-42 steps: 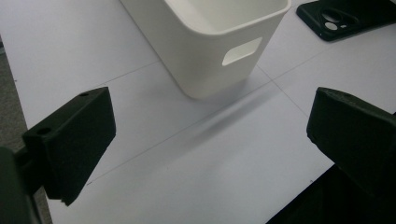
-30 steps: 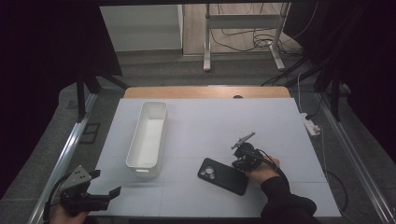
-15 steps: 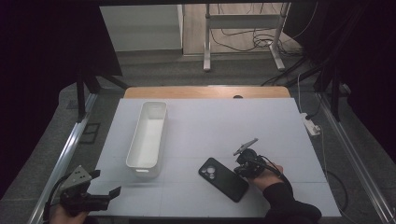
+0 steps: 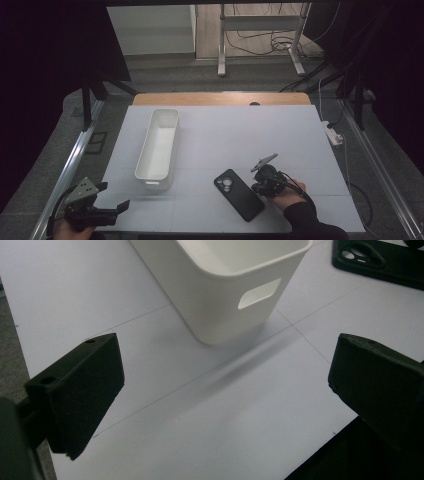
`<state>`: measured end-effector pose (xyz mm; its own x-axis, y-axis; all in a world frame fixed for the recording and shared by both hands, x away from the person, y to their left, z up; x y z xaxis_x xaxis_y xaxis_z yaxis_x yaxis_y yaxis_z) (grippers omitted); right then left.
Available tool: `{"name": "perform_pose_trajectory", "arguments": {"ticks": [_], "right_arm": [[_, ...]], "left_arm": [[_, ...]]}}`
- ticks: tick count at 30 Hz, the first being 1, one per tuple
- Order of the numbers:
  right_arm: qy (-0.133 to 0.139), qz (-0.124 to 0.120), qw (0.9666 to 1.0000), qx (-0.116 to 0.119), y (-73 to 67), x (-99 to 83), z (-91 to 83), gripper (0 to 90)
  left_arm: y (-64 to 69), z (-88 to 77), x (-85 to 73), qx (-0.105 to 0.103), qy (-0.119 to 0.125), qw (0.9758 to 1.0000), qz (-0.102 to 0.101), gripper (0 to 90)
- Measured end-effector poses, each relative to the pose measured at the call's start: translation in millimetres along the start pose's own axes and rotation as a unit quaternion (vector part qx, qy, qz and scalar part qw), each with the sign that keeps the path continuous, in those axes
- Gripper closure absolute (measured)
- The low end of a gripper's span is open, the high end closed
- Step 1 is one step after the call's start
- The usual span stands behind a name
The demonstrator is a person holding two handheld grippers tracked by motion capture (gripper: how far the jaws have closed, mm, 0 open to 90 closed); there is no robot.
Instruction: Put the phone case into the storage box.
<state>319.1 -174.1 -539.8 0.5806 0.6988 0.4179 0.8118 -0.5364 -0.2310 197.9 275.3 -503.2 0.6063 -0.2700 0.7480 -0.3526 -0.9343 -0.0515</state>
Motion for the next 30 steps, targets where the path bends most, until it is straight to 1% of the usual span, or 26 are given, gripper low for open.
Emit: {"name": "perform_pose_trajectory", "arguments": {"ticks": [1,2,3,6,8,9,10,11,13,14,15,17,18,19,20,21,23,24,26,27,29,30], "right_arm": [[0.0,0.0,1.0,0.0,0.0,0.0,0.0,83.4],[0.012,0.002,0.9999,-0.01,1.1,1.0,-7.1,78.2],[0.02,0.004,0.9997,-0.011,1.4,1.2,-10.1,75.4],[0.027,0.012,0.9994,-0.016,1.9,-0.5,-16.3,67.0],[0.03,0.012,0.9993,-0.02,0.8,-2.0,-19.3,60.8],[0.03,0.012,0.9993,-0.02,0.8,-2.0,-19.3,60.8],[0.034,0.014,0.9991,-0.021,-0.4,-2.6,-21.0,56.8],[0.039,0.013,0.9987,-0.029,-1.3,-3.0,-23.1,52.6],[0.051,0.011,0.998,-0.035,-3.9,-3.8,-26.1,45.4],[0.057,0.009,0.9976,-0.037,-4.5,-3.8,-27.4,42.9],[0.063,0.009,0.9973,-0.037,-5.7,-3.7,-28.8,40.6],[0.078,0.01,0.9961,-0.04,-8.5,-3.1,-32.9,32.7],[0.082,0.011,0.9958,-0.04,-9.4,-3.0,-34.1,30.4],[0.087,0.014,0.9954,-0.037,-10.5,-2.7,-35.2,26.1],[0.087,0.014,0.9954,-0.037,-10.5,-2.7,-35.2,26.1],[0.094,0.015,0.9944,-0.044,-11.8,-3.1,-36.7,19.5],[0.096,0.017,0.9943,-0.043,-12.9,-3.3,-37.3,18.7],[0.101,0.016,0.994,-0.039,-15.0,-3.6,-38.0,12.7],[0.104,0.018,0.9936,-0.038,-15.8,-3.6,-38.3,6.7],[0.104,0.018,0.9936,-0.038,-15.8,-3.6,-38.3,6.7],[0.104,0.026,0.9938,-0.031,-16.2,-3.9,-37.5,0.1],[0.103,0.027,0.9939,-0.03,-16.2,-4.0,-37.2,0.0]], "left_arm": [[0.0,0.0,0.0,0.0,0.0,1.0,0.0,2.2],[0.0,0.0,0.0,0.0,0.0,1.0,0.0,2.2],[0.0,-0.1,0.0,0.0,0.0,1.0,0.0,2.2],[0.1,0.0,0.0,0.001,0.0,1.0,0.001,2.2],[0.3,0.0,0.0,0.001,0.0,1.0,0.002,2.2],[0.3,0.0,0.0,0.001,0.0,1.0,0.002,2.2],[0.3,-0.1,0.0,0.001,0.0,1.0,0.002,2.2],[0.4,0.0,0.0,0.0,0.0,1.0,0.003,2.2],[0.6,0.1,0.0,0.001,0.0,1.0,0.003,2.2],[0.8,0.1,0.0,0.0,-0.001,1.0,0.003,2.2],[0.8,0.1,0.0,0.0,-0.001,1.0,0.003,2.2],[0.8,0.2,0.0,0.0,-0.001,1.0,0.003,2.2],[0.8,0.2,0.0,0.0,-0.001,1.0,0.003,2.2],[0.9,0.2,0.0,0.0,-0.001,1.0,0.003,2.3],[0.9,0.2,0.0,0.0,-0.001,1.0,0.003,2.2],[1.0,0.1,0.0,0.0,-0.001,1.0,0.004,2.3],[1.1,0.1,0.0,0.0,-0.001,1.0,0.004,2.3],[1.1,0.1,0.0,0.001,-0.002,1.0,0.005,2.3],[1.1,0.1,0.0,0.0,-0.002,1.0,0.006,2.3],[1.1,0.1,0.0,0.0,-0.002,1.0,0.006,2.3],[1.0,0.0,0.0,0.001,-0.002,1.0,0.006,2.3],[1.1,0.1,0.0,0.001,-0.001,1.0,0.006,2.3]]}}
Point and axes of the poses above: each handheld gripper's, and its own axes: z roughly forward along the jaws, x roughly out of its top, y roughly to its right, the point moved 5 cm from there along z, roughly forward along the jaws, and after that the axes turned 13 degrees about x, right-handed, at the moved point
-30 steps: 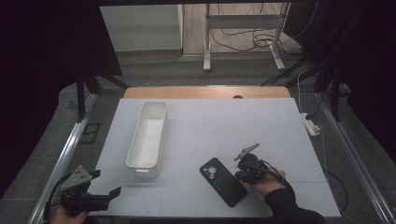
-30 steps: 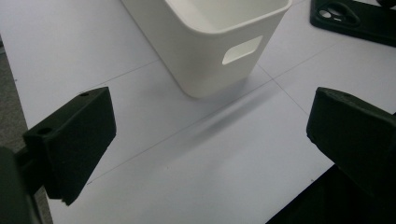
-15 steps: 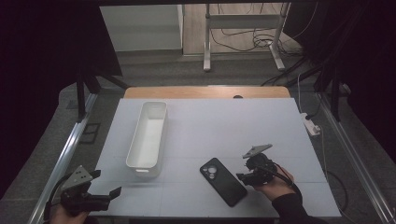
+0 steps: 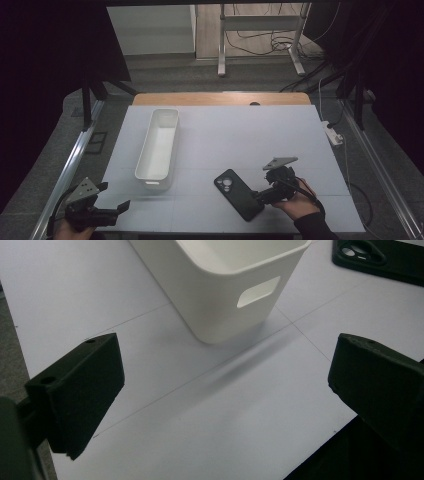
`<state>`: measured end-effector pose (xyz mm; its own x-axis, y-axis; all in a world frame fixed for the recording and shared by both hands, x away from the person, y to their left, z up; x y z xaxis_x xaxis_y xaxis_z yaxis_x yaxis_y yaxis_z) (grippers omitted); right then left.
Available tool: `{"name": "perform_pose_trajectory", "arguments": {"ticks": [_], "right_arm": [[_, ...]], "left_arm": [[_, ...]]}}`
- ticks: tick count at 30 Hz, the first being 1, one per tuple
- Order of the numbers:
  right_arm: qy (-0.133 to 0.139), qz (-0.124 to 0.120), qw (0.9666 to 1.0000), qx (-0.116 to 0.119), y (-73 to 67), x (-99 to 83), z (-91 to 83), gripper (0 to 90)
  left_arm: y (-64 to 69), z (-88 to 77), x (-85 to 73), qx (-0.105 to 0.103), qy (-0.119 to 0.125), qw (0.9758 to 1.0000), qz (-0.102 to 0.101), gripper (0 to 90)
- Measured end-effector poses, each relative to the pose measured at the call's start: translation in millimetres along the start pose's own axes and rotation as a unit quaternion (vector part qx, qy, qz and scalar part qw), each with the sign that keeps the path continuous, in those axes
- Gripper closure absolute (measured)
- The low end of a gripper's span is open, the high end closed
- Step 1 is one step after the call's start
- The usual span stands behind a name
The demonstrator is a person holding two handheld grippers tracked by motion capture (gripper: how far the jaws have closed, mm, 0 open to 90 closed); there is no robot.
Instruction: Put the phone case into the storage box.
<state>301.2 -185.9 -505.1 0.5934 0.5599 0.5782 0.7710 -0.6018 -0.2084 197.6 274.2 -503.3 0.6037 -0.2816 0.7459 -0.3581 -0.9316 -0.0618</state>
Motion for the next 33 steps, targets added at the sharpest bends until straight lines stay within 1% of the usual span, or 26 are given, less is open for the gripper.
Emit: {"name": "perform_pose_trajectory", "arguments": {"ticks": [5,8,11,14,18,28,33], "right_arm": [[0.0,0.0,1.0,-0.001,-0.7,0.6,0.5,0.0],[-0.006,-0.006,1.0,0.003,-3.0,1.6,3.5,0.0],[-0.011,-0.009,0.9999,0.005,-6.9,3.4,8.5,0.0],[-0.009,-0.004,0.9999,0.011,-10.7,6.0,13.2,0.0],[-0.008,-0.008,0.9999,0.011,-14.2,8.3,17.1,0.0],[-0.029,-0.018,0.9993,0.015,-28.4,15.1,38.2,0.0],[-0.033,-0.019,0.9991,0.017,-31.7,17.7,44.7,0.0]], "left_arm": [[0.1,0.1,0.0,0.0,-0.001,1.0,0.0,2.3],[0.1,0.3,0.1,0.001,-0.001,1.0,0.0,2.3],[0.3,0.1,0.0,0.0,-0.001,1.0,0.002,2.3],[0.5,0.2,0.0,0.0,-0.001,1.0,0.003,2.3],[0.4,0.3,0.0,0.0,-0.002,1.0,0.002,2.3],[0.3,0.4,0.0,-0.001,-0.002,1.0,0.002,2.3],[0.5,0.4,-0.1,-0.001,-0.002,1.0,0.004,2.3]]}}
Point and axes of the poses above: each handheld gripper's, and its own axes: z roughly forward along the jaws, x roughly out of its top, y roughly to its right, the point moved 5 cm from there along z, roughly forward along the jaws, and after that the axes turned 13 degrees about x, right-handed, at the moved point
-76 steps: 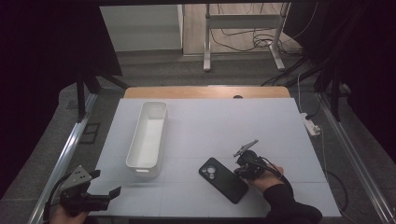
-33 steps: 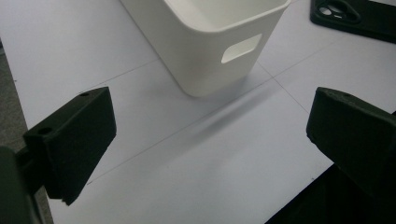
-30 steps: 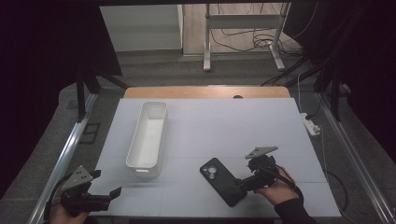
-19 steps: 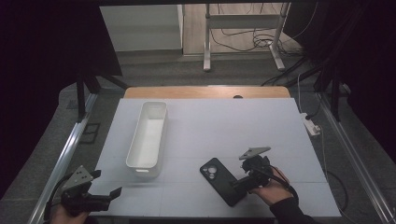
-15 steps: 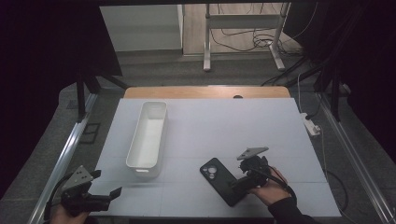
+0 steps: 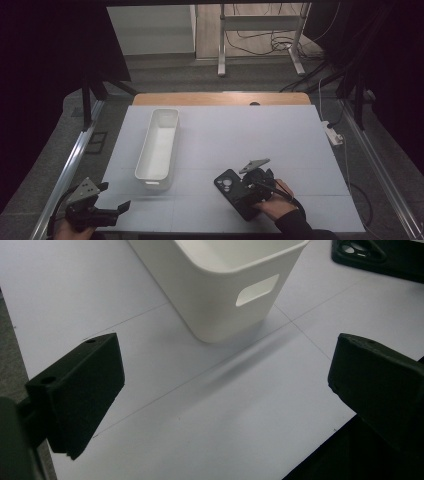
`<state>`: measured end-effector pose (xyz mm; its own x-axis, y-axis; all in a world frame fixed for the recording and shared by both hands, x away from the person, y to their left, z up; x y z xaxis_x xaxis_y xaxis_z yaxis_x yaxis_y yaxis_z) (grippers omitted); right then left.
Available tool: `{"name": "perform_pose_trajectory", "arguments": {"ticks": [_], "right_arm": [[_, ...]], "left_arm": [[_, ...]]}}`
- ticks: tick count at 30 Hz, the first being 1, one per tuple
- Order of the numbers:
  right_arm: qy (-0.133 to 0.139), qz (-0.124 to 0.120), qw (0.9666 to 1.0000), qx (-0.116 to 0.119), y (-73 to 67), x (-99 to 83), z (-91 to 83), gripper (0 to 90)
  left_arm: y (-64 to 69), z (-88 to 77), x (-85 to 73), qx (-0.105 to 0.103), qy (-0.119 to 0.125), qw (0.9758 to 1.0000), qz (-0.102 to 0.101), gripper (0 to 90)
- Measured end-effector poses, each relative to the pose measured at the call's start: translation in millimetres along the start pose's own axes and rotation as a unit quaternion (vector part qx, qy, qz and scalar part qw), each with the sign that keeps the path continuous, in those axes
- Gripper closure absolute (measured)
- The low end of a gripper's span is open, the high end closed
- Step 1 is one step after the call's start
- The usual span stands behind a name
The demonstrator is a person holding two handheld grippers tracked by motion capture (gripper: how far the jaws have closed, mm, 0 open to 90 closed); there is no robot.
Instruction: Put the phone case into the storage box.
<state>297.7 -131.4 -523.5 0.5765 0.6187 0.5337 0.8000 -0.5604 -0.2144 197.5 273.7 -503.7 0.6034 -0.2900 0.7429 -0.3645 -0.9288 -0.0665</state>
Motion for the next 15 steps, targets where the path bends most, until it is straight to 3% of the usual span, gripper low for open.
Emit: {"name": "perform_pose_trajectory", "arguments": {"ticks": [15], "right_arm": [[-0.029,0.001,0.9996,-0.003,2.9,-13.0,22.9,0.0]], "left_arm": [[-0.3,-0.2,0.0,-0.002,0.001,1.0,-0.003,2.3]]}}
Point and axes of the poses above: each handheld gripper's, and its own axes: z roughly forward along the jaws, x roughly out of its top, y roughly to its right, the point moved 5 cm from there along z, roughly forward along the jaws, and after that the axes turned 13 degrees about x, right-handed, at the moved point
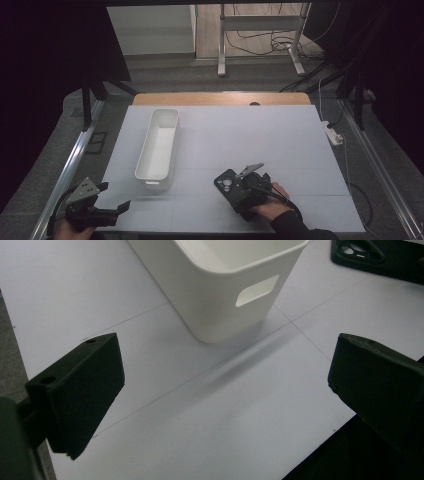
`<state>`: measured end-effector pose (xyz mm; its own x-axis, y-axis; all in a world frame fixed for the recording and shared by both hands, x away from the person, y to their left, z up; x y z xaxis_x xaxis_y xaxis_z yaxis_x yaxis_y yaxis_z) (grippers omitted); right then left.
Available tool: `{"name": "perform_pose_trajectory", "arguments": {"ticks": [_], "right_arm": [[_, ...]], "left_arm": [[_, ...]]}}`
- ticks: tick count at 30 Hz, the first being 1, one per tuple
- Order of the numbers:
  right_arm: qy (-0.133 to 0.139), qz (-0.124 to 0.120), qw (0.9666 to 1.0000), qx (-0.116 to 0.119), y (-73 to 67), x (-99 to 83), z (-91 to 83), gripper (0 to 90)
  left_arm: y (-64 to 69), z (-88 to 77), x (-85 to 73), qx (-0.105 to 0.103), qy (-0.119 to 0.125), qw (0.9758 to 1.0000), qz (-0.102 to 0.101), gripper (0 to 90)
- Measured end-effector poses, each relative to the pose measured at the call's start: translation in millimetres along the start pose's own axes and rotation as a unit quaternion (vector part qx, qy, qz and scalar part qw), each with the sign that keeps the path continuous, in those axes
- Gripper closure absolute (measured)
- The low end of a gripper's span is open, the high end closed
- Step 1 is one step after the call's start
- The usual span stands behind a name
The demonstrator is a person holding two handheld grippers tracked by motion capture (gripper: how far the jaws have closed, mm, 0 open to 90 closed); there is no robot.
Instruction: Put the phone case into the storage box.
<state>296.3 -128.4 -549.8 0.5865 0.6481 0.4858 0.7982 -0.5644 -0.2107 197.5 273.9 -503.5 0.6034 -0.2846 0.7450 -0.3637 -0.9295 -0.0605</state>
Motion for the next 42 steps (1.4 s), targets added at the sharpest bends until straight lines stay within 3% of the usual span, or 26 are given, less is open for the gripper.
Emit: {"name": "perform_pose_trajectory", "arguments": {"ticks": [8,16,19,20,26,34,42], "right_arm": [[-0.037,-0.01,0.9991,-0.017,0.6,-7.5,14.0,0.0],[-0.041,-0.009,0.9989,-0.018,0.6,-7.2,14.2,0.0],[-0.046,-0.006,0.9987,-0.019,-0.5,-6.7,13.1,3.4],[-0.046,-0.006,0.9987,-0.021,-1.9,-5.7,9.7,11.6],[-0.056,0.0,0.9982,-0.019,-1.5,-4.3,8.3,13.3],[-0.047,-0.003,0.9988,-0.011,0.0,-3.5,5.9,14.5],[-0.021,-0.018,0.9996,-0.002,-0.4,1.8,-3.1,14.8]], "left_arm": [[-1.7,-0.9,-0.2,-0.002,0.003,1.0,-0.008,1.7],[-0.1,-1.4,0.0,-0.001,0.005,1.0,0.0,1.5],[0.1,-1.1,0.0,-0.003,0.004,1.0,0.002,1.6],[0.1,-0.9,0.1,-0.004,0.002,1.0,0.002,1.7],[0.7,-0.3,0.3,-0.005,-0.001,1.0,0.006,2.0],[2.9,-0.1,0.4,-0.006,-0.001,0.9998,0.017,1.1],[2.6,0.6,0.8,0.002,-0.006,0.9998,0.017,0.0]]}}
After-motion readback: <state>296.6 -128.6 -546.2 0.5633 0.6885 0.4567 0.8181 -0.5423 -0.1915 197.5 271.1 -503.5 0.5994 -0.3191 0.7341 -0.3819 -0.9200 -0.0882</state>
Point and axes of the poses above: each handheld gripper's, and its own axes: z roughly forward along the jaws, x roughly out of its top, y roughly to its right, the point moved 5 cm from there along z, roughly forward along the jaws, and after that the axes turned 13 degrees about x, right-handed, at the moved point
